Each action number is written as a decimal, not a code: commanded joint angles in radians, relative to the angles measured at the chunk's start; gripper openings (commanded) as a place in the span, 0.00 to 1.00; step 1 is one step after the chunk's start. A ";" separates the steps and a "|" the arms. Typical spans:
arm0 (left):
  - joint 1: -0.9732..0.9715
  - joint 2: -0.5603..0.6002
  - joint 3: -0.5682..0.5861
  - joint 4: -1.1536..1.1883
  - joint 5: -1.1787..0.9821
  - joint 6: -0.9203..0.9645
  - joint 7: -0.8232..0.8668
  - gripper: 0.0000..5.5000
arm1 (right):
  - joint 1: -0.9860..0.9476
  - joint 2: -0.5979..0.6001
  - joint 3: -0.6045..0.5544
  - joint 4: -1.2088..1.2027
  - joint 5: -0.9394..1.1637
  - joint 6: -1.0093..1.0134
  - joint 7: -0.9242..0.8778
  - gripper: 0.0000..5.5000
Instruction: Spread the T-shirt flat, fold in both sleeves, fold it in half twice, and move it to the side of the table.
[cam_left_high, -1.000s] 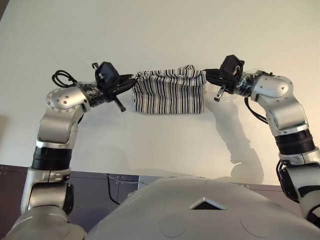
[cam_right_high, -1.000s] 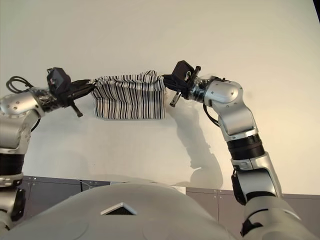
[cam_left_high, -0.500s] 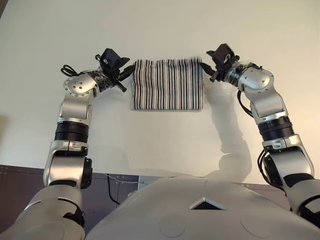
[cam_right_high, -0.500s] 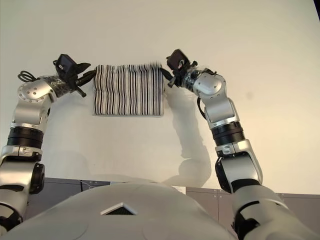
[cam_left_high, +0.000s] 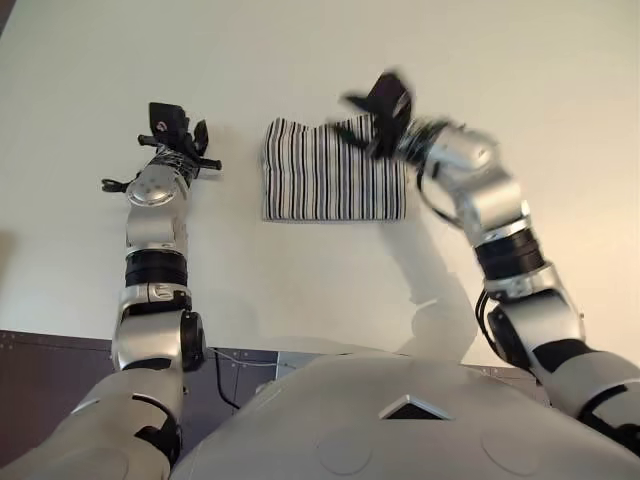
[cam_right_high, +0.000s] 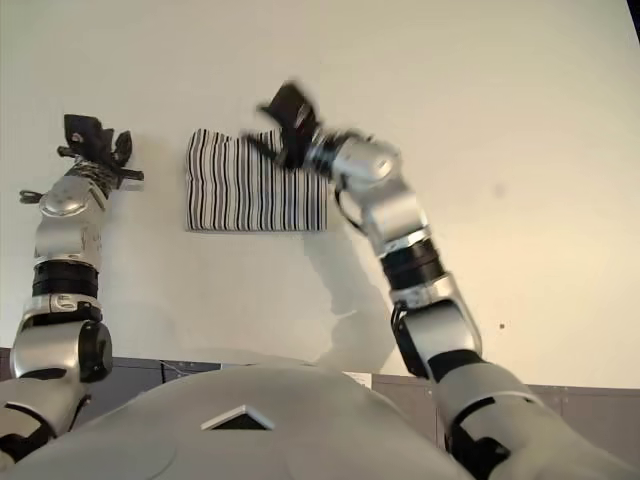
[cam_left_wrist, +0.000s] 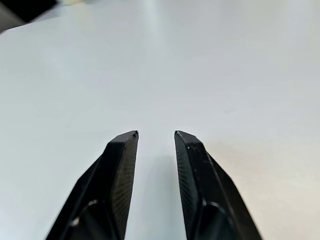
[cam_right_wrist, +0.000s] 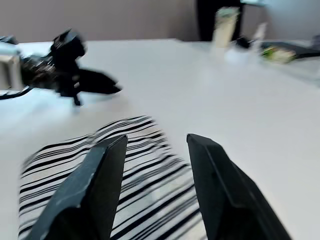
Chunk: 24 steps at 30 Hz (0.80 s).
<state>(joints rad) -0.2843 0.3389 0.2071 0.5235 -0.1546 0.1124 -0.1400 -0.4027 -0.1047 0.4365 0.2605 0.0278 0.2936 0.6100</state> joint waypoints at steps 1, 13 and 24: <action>-0.001 -0.140 0.057 -0.101 -0.062 -0.018 0.124 0.24 | -0.002 0.074 0.030 0.165 -0.090 0.066 -0.133 0.40; -0.023 -0.172 0.189 -0.096 0.035 -0.048 0.524 0.24 | -0.217 -0.090 -0.722 0.575 0.084 0.107 -0.933 0.40; -0.214 -0.241 0.106 -0.257 0.145 0.061 0.698 0.24 | -0.420 -0.260 -0.707 0.813 0.004 -0.287 -0.951 0.40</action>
<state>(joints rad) -0.4371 0.0956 0.3248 0.3290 -0.0242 0.0933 0.5302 -0.7520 -0.3776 -0.3154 1.1223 0.0705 0.0823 -0.3345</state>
